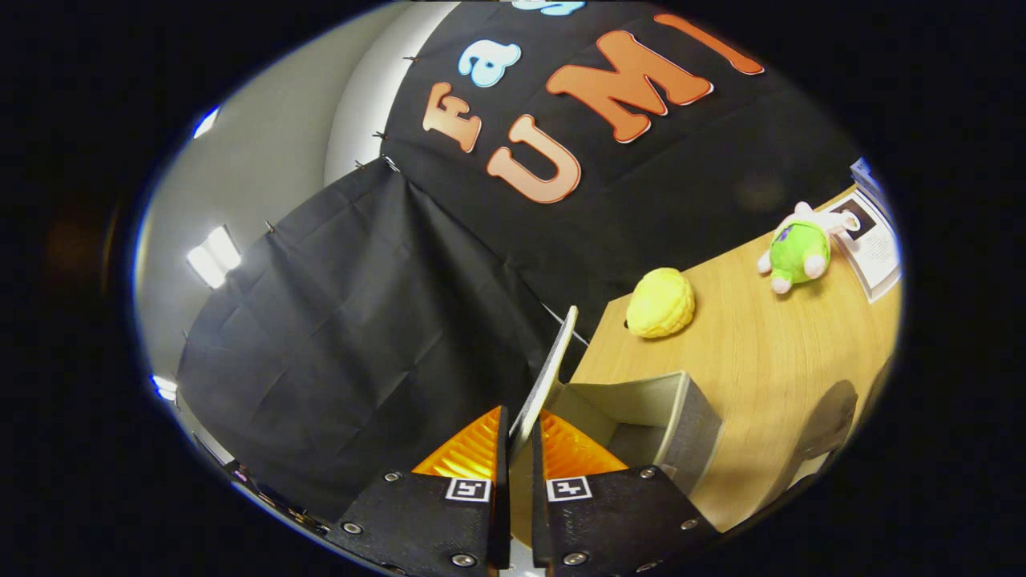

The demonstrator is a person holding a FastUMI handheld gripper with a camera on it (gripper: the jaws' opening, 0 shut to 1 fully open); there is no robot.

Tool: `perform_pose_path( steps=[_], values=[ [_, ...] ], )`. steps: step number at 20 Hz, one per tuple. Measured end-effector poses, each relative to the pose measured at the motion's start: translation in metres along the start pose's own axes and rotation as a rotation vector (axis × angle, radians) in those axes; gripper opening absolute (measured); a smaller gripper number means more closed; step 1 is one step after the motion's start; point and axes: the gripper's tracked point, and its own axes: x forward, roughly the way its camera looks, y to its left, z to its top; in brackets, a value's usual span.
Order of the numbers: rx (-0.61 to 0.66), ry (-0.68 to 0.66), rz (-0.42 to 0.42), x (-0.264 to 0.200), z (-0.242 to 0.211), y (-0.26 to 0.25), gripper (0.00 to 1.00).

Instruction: Open the storage box then place both shoes into the box .Put the left shoe in first, then the right shoe, with the right side of both shoes facing outward in a uniform manner.

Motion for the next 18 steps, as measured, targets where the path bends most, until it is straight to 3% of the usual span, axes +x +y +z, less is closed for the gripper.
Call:
perform_pose_path(
  steps=[9,14,18],
  values=[
    [-0.043,0.015,0.118,0.066,-0.024,0.09,0.11],
    [0.07,0.004,0.148,0.112,-0.045,0.114,0.11],
    [0.06,-0.005,0.128,0.134,-0.058,0.118,0.17]
  ],
)
